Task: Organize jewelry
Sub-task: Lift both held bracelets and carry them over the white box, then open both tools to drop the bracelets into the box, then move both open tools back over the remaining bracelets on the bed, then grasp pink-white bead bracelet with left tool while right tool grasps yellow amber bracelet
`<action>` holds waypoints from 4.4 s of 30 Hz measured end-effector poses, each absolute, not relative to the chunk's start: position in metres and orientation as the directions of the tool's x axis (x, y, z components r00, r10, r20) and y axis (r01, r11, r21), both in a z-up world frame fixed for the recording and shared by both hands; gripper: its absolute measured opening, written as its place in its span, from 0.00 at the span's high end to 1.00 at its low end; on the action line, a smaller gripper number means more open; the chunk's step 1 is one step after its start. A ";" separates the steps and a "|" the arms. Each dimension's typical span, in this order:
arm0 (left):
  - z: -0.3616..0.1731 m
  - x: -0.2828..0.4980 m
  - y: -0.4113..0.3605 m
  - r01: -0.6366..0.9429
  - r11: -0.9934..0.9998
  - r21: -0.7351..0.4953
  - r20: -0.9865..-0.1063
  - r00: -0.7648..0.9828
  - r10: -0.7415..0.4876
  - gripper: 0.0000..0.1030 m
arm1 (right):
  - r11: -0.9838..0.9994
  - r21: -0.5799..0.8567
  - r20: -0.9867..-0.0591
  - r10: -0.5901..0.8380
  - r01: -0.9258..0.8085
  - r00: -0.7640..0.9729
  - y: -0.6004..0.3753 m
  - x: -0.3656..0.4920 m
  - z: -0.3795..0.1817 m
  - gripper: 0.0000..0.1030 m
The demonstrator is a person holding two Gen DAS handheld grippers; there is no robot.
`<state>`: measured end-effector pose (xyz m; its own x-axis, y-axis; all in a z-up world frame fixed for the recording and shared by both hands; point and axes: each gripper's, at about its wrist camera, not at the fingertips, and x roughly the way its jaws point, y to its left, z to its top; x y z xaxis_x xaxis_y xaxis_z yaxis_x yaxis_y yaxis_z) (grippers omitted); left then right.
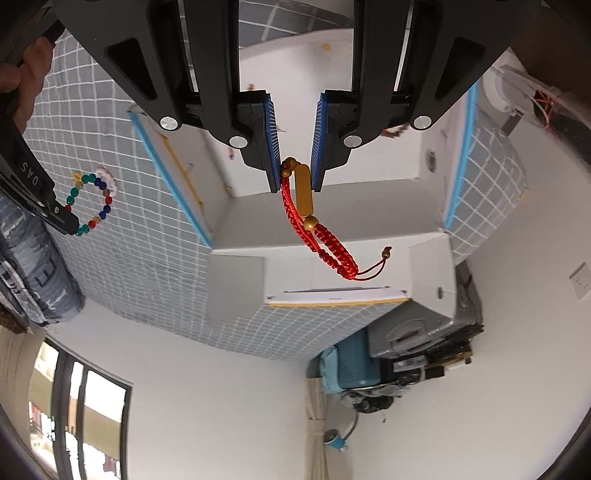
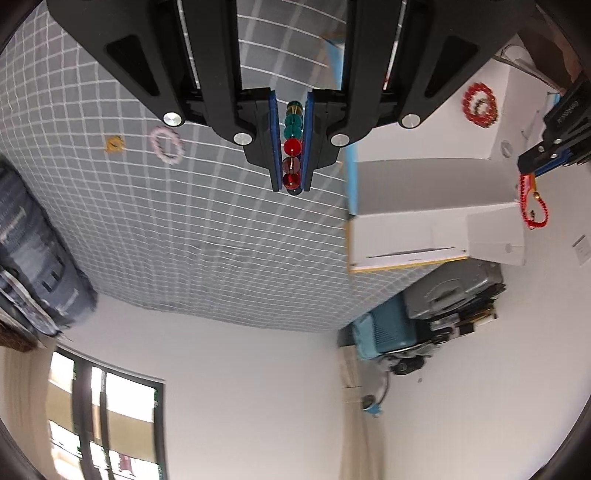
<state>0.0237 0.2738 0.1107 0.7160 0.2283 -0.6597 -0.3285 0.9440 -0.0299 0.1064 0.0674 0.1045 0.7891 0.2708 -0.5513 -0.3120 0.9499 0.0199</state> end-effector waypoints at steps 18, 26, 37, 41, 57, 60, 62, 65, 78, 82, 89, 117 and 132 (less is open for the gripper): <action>0.039 0.049 0.336 -0.444 0.895 -0.043 -0.827 0.518 0.217 0.84 | 0.860 -0.008 -0.703 0.359 -0.511 0.614 0.182 0.119 0.052 0.91; 0.012 0.053 0.346 -0.474 0.880 -0.037 -0.878 0.436 0.198 0.84 | 0.867 0.000 -0.800 0.300 -0.499 0.521 0.186 0.135 0.012 0.91; 0.007 0.053 0.346 -0.479 0.878 -0.013 -0.887 0.411 0.211 0.81 | 0.872 0.025 -0.833 0.289 -0.489 0.472 0.187 0.141 -0.007 0.90; 0.007 0.055 0.346 -0.477 0.879 -0.010 -0.887 0.410 0.212 0.75 | 0.859 0.046 -0.829 0.317 -0.510 0.460 0.187 0.139 -0.003 0.62; 0.029 0.041 0.351 -0.517 0.856 0.007 -0.832 0.472 0.291 0.09 | 0.872 0.013 -0.788 0.311 -0.490 0.531 0.178 0.124 0.014 0.10; 0.030 0.040 0.349 -0.514 0.858 0.009 -0.826 0.480 0.296 0.07 | 0.871 0.021 -0.791 0.315 -0.491 0.525 0.175 0.123 0.014 0.10; 0.031 0.040 0.347 -0.512 0.859 0.010 -0.822 0.485 0.298 0.06 | 0.871 0.028 -0.792 0.318 -0.490 0.521 0.173 0.122 0.015 0.09; 0.033 0.040 0.342 -0.502 0.865 0.019 -0.815 0.493 0.304 0.05 | 0.868 0.032 -0.788 0.327 -0.495 0.522 0.169 0.119 0.018 0.10; 0.059 0.050 0.302 -0.449 0.893 -0.004 -0.782 0.558 0.277 0.05 | 0.901 0.056 -0.734 0.329 -0.431 0.594 0.114 0.112 0.055 0.09; 0.070 0.061 0.269 -0.393 0.920 -0.010 -0.768 0.592 0.245 0.05 | 0.920 0.043 -0.721 0.298 -0.389 0.625 0.079 0.115 0.068 0.09; 0.079 0.091 0.192 -0.270 0.963 0.008 -0.756 0.629 0.182 0.05 | 0.959 0.026 -0.706 0.216 -0.281 0.674 0.001 0.130 0.082 0.09; -0.001 0.296 -0.005 0.012 0.999 -0.033 -0.872 0.488 -0.034 0.06 | 0.999 0.007 -0.798 0.031 -0.042 0.602 -0.209 0.281 -0.011 0.09; -0.094 0.343 -0.023 0.054 0.997 -0.055 -0.920 0.385 -0.071 0.06 | 1.000 0.007 -0.872 0.017 -0.022 0.489 -0.225 0.341 -0.080 0.18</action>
